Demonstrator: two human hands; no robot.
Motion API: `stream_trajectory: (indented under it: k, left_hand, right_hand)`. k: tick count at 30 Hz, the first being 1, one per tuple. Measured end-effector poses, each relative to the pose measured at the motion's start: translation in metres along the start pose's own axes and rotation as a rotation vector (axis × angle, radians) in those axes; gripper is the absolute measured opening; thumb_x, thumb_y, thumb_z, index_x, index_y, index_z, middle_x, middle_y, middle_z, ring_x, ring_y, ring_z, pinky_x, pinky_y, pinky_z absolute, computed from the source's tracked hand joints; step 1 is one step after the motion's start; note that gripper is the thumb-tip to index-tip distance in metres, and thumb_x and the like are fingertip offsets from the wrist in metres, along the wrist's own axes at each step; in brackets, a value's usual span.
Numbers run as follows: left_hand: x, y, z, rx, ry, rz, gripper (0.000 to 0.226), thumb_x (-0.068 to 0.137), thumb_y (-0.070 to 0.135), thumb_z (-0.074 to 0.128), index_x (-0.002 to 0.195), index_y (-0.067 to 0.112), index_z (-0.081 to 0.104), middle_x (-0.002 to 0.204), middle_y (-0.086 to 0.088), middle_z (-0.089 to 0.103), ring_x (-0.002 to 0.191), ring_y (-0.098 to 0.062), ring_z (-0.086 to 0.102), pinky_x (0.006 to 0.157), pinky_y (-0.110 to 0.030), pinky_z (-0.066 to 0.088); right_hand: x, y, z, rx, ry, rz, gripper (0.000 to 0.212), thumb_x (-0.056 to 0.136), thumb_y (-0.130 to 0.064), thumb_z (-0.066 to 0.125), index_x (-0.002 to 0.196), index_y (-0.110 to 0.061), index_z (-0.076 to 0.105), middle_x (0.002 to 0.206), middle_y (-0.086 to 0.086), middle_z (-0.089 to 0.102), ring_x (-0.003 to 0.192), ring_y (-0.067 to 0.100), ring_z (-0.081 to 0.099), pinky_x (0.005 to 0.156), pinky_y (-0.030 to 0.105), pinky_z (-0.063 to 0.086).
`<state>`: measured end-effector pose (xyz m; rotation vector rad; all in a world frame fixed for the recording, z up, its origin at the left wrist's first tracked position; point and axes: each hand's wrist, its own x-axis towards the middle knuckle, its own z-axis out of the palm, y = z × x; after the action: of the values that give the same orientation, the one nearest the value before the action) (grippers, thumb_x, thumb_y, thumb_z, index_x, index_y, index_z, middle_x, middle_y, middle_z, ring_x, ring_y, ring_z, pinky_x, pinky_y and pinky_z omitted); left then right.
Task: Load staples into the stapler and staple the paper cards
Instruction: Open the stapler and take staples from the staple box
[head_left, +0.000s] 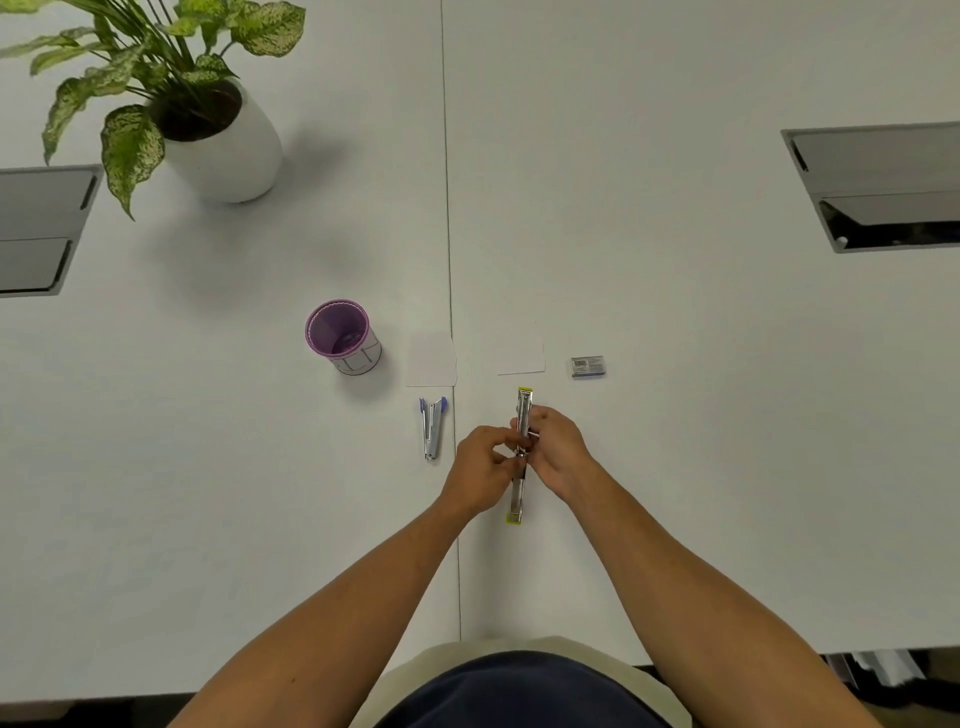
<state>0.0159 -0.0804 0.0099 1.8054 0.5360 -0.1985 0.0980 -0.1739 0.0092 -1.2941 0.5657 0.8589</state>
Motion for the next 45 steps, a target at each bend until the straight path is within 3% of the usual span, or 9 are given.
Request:
stream_trajectory:
  k: [6, 14, 18, 21, 24, 28, 31, 34, 45]
  left_hand:
    - [0.015, -0.009, 0.002, -0.062, 0.020, -0.053, 0.029, 0.085, -0.004, 0.065, 0.089, 0.025, 0.068, 0.113, -0.009, 0.062, 0.073, -0.020, 0.072, 0.076, -0.033, 0.059]
    - [0.043, -0.020, 0.004, 0.076, 0.031, -0.077, 0.019, 0.084, -0.006, 0.065, 0.091, 0.012, 0.069, 0.107, -0.011, 0.061, 0.067, -0.008, 0.067, 0.062, -0.007, 0.050]
    - [0.051, -0.021, 0.010, 0.072, 0.067, -0.098, 0.023, 0.082, -0.006, 0.067, 0.087, 0.016, 0.067, 0.107, -0.010, 0.063, 0.076, -0.019, 0.069, 0.071, -0.015, 0.052]
    - [0.058, -0.021, 0.015, 0.109, 0.100, -0.096, 0.018, 0.081, -0.003, 0.068, 0.093, 0.010, 0.071, 0.101, -0.011, 0.066, 0.084, -0.024, 0.068, 0.079, -0.023, 0.052]
    - [0.060, -0.021, 0.020, 0.166, 0.075, -0.091, 0.020, 0.084, -0.003, 0.065, 0.098, 0.008, 0.071, 0.098, -0.012, 0.068, 0.079, -0.020, 0.068, 0.071, -0.014, 0.051]
    - [0.060, -0.020, 0.024, 0.230, 0.072, -0.090, 0.020, 0.084, -0.001, 0.064, 0.100, 0.008, 0.072, 0.095, -0.009, 0.070, 0.080, -0.022, 0.068, 0.077, -0.026, 0.054]
    - [0.060, -0.021, 0.022, 0.254, 0.115, -0.132, 0.018, 0.082, -0.001, 0.067, 0.097, 0.009, 0.072, 0.086, -0.007, 0.069, 0.069, -0.011, 0.062, 0.063, -0.005, 0.044]
    - [0.061, -0.021, 0.020, 0.253, 0.092, -0.140, 0.016, 0.083, 0.002, 0.069, 0.096, 0.010, 0.071, 0.086, -0.005, 0.069, 0.070, -0.010, 0.062, 0.066, -0.008, 0.047]
    - [0.061, -0.015, 0.013, 0.301, -0.009, -0.152, 0.023, 0.083, 0.017, 0.072, 0.105, 0.012, 0.069, 0.094, -0.006, 0.070, 0.084, -0.021, 0.066, 0.083, -0.037, 0.055]
  right_hand:
    - [0.021, 0.000, -0.010, -0.300, 0.030, -0.116, 0.026, 0.096, -0.003, 0.046, 0.073, -0.007, 0.058, 0.070, 0.006, 0.050, 0.073, 0.021, 0.048, 0.083, 0.040, 0.050]
    - [0.039, -0.010, -0.046, -0.498, 0.124, -0.183, 0.010, 0.096, -0.019, 0.056, 0.096, -0.014, 0.064, 0.094, 0.005, 0.065, 0.081, 0.016, 0.062, 0.075, 0.036, 0.057]
    - [0.047, -0.022, -0.066, -0.691, 0.187, -0.259, 0.020, 0.096, -0.019, 0.056, 0.111, -0.009, 0.066, 0.105, 0.007, 0.068, 0.099, 0.024, 0.065, 0.093, 0.044, 0.054]
    - [0.053, -0.033, -0.073, -0.804, 0.221, -0.365, 0.020, 0.095, -0.016, 0.057, 0.112, -0.009, 0.066, 0.106, 0.010, 0.068, 0.091, 0.019, 0.061, 0.087, 0.033, 0.052]
    - [0.059, -0.040, -0.075, -0.903, 0.292, -0.506, 0.028, 0.093, -0.008, 0.057, 0.121, -0.007, 0.059, 0.107, 0.013, 0.061, 0.092, 0.024, 0.060, 0.089, 0.036, 0.050]
    - [0.068, -0.048, -0.081, -1.048, 0.289, -0.576, 0.054, 0.092, -0.007, 0.058, 0.143, -0.011, 0.041, 0.136, 0.014, 0.045, 0.121, 0.030, 0.049, 0.103, 0.041, 0.043]
    - [0.074, -0.049, -0.085, -1.227, 0.255, -0.550, 0.062, 0.093, -0.012, 0.057, 0.150, -0.019, 0.032, 0.152, 0.010, 0.032, 0.134, 0.031, 0.036, 0.106, 0.041, 0.038]
    - [0.080, -0.052, -0.085, -1.356, 0.262, -0.533, 0.064, 0.095, -0.017, 0.055, 0.152, -0.024, 0.027, 0.157, 0.009, 0.025, 0.137, 0.031, 0.031, 0.104, 0.043, 0.040]
    - [0.077, -0.053, -0.088, -1.429, 0.307, -0.573, 0.030, 0.091, -0.009, 0.061, 0.120, -0.005, 0.055, 0.117, 0.019, 0.054, 0.105, 0.033, 0.053, 0.079, 0.041, 0.050]
